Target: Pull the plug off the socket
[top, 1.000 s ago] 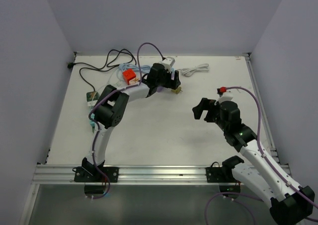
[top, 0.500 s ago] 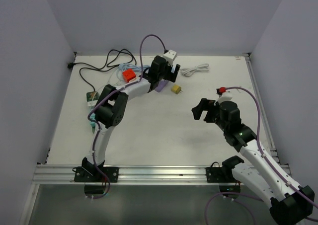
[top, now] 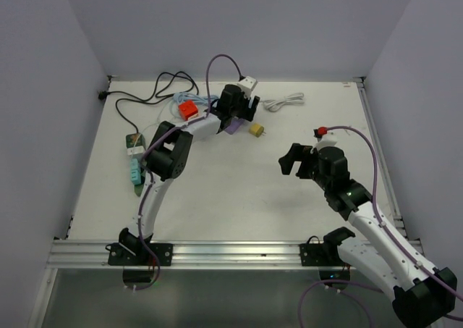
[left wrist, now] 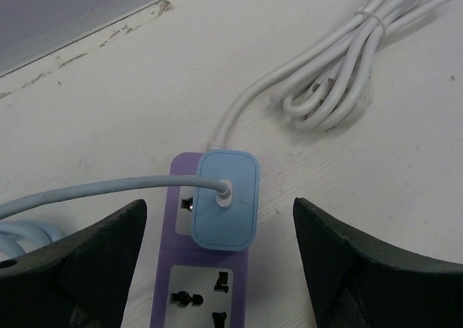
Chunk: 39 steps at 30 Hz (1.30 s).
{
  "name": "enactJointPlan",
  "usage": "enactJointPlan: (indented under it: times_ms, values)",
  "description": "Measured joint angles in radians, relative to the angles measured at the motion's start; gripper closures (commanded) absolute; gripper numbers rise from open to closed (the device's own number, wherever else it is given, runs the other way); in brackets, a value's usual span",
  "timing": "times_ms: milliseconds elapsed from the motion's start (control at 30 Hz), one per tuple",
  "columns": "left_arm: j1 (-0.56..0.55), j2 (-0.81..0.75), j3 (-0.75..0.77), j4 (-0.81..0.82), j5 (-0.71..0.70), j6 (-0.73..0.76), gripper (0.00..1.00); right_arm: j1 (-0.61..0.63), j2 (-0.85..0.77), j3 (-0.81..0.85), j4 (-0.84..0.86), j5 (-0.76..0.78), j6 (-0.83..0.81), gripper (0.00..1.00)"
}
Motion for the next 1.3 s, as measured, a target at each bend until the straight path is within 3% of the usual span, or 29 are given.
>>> enactJointPlan:
  times_ms: [100,267,367,467,500,567,833,933,967,1100,1300]
  values:
    - [0.003,0.016,0.000,-0.004,0.007,-0.002,0.32,-0.001,0.002,0.000,0.003,-0.002,-0.002,0.01]
    - [0.003,0.019,-0.008,0.019,0.009,0.000,0.32,-0.002,0.012,-0.003,0.020,-0.029,-0.006,0.01]
    - [0.003,0.019,-0.031,0.047,0.004,0.001,0.39,-0.002,0.021,-0.003,0.028,-0.045,-0.008,0.01]
    - [0.003,0.018,-0.055,0.073,0.001,0.002,0.57,-0.002,0.027,-0.004,0.035,-0.054,-0.011,0.01]
    - [0.003,0.016,-0.058,0.076,0.002,0.003,0.68,-0.002,0.027,-0.004,0.035,-0.055,-0.011,0.01]
    - [0.003,0.012,-0.066,0.081,0.000,0.009,0.75,-0.002,0.027,-0.004,0.038,-0.056,-0.011,0.01]
    - [0.002,-0.042,-0.149,0.099,-0.018,0.011,0.87,-0.002,0.027,-0.004,0.042,-0.061,-0.011,0.01]
    - [0.002,-0.065,-0.168,0.099,-0.021,0.016,0.85,-0.002,0.027,-0.004,0.042,-0.061,-0.012,0.01]
    - [0.002,-0.071,-0.171,0.099,-0.021,0.018,0.65,-0.002,0.027,-0.004,0.042,-0.062,-0.012,0.01]
    - [0.002,-0.091,-0.183,0.100,-0.021,0.018,0.51,-0.002,0.027,-0.004,0.042,-0.064,-0.012,0.01]
    - [0.002,-0.094,-0.186,0.099,-0.021,0.018,0.47,-0.002,0.027,-0.004,0.042,-0.064,-0.013,0.01]
